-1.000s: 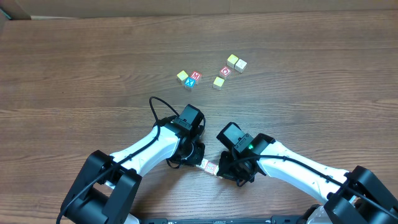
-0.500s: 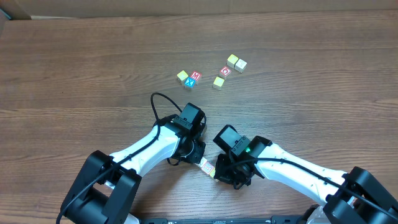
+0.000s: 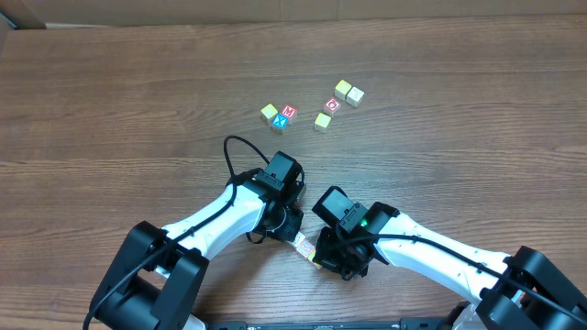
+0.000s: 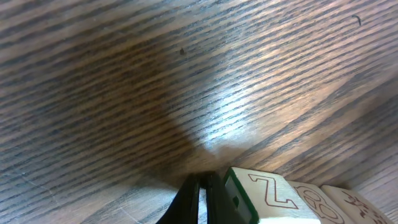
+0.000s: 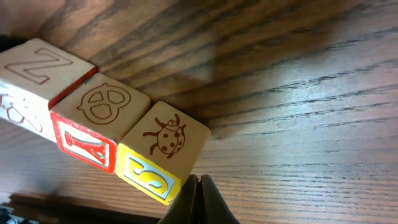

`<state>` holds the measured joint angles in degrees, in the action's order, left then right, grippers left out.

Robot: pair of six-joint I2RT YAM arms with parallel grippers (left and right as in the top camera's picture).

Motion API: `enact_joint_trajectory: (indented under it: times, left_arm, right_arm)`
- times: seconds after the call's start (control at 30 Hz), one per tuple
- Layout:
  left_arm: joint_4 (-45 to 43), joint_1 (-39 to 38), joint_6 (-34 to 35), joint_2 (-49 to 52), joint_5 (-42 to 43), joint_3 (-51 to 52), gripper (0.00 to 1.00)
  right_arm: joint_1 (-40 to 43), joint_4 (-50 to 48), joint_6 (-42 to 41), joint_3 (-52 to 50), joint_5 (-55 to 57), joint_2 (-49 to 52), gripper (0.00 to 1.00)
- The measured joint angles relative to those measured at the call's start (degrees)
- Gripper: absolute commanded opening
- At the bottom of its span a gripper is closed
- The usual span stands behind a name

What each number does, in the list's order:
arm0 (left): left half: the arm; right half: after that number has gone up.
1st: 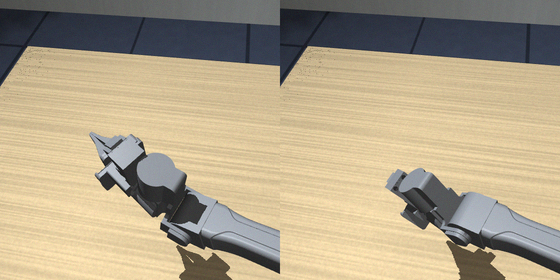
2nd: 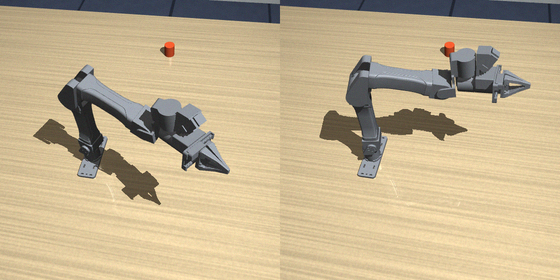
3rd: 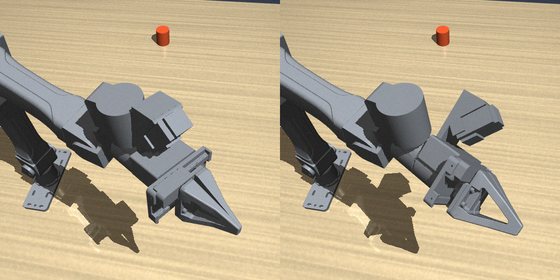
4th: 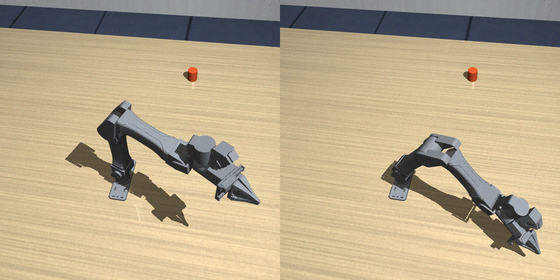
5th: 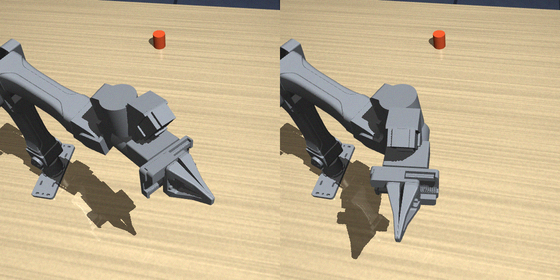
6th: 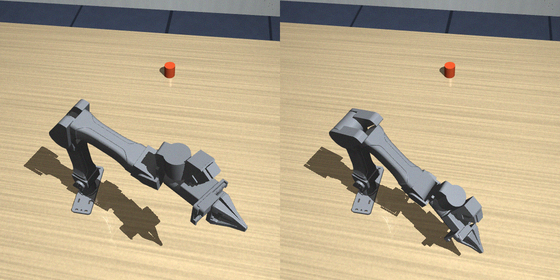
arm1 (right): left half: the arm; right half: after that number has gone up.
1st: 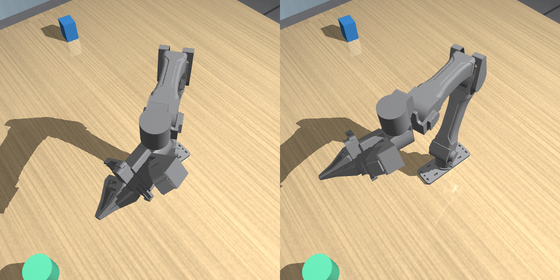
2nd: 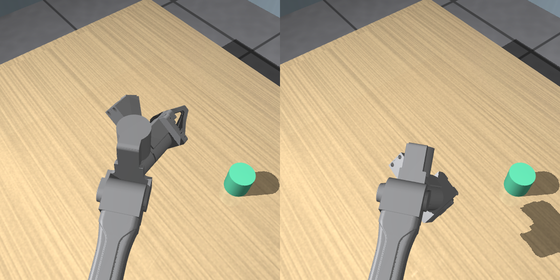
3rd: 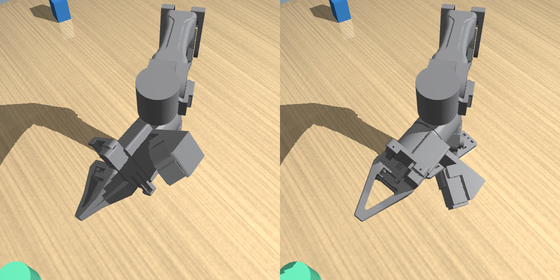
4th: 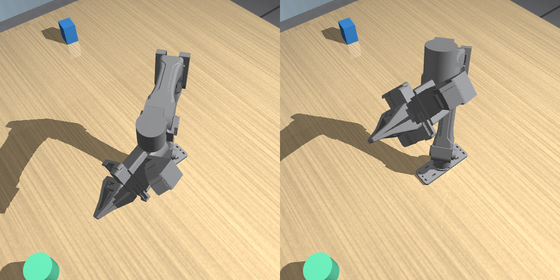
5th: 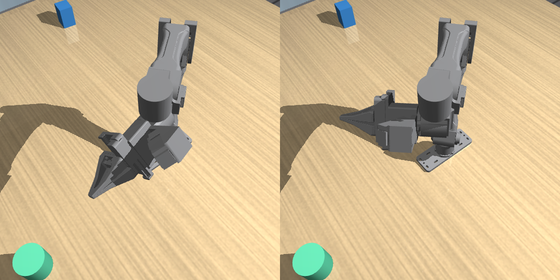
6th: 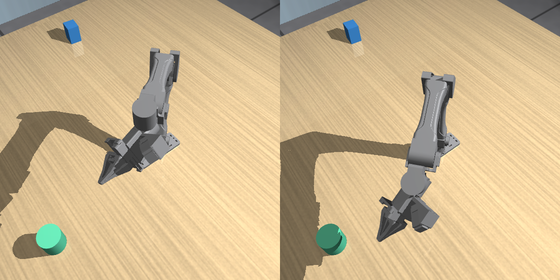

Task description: Flip 3 blocks

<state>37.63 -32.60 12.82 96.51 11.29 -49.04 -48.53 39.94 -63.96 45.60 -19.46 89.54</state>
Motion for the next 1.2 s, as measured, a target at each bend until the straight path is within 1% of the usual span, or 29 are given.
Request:
enact_joint_trajectory:
  times: [0.5, 0.9, 1.2]
  left_arm:
    - [0.50, 0.00, -1.49, 0.02, -0.39, -0.13, 0.04]
    - [0.35, 0.00, -2.97, 0.02, -0.39, -0.13, 0.04]
    - [0.11, 0.00, -4.37, 0.02, -0.39, -0.11, 0.04]
  right_arm:
    - [0.00, -4.39, -4.59, -2.69, 0.83, 0.00, 0.04]
    - [-0.09, -5.20, -5.31, -3.04, 0.90, 0.00, 0.04]
    - [-2.64, -5.95, -7.04, -3.30, 2.12, 0.00, 0.04]
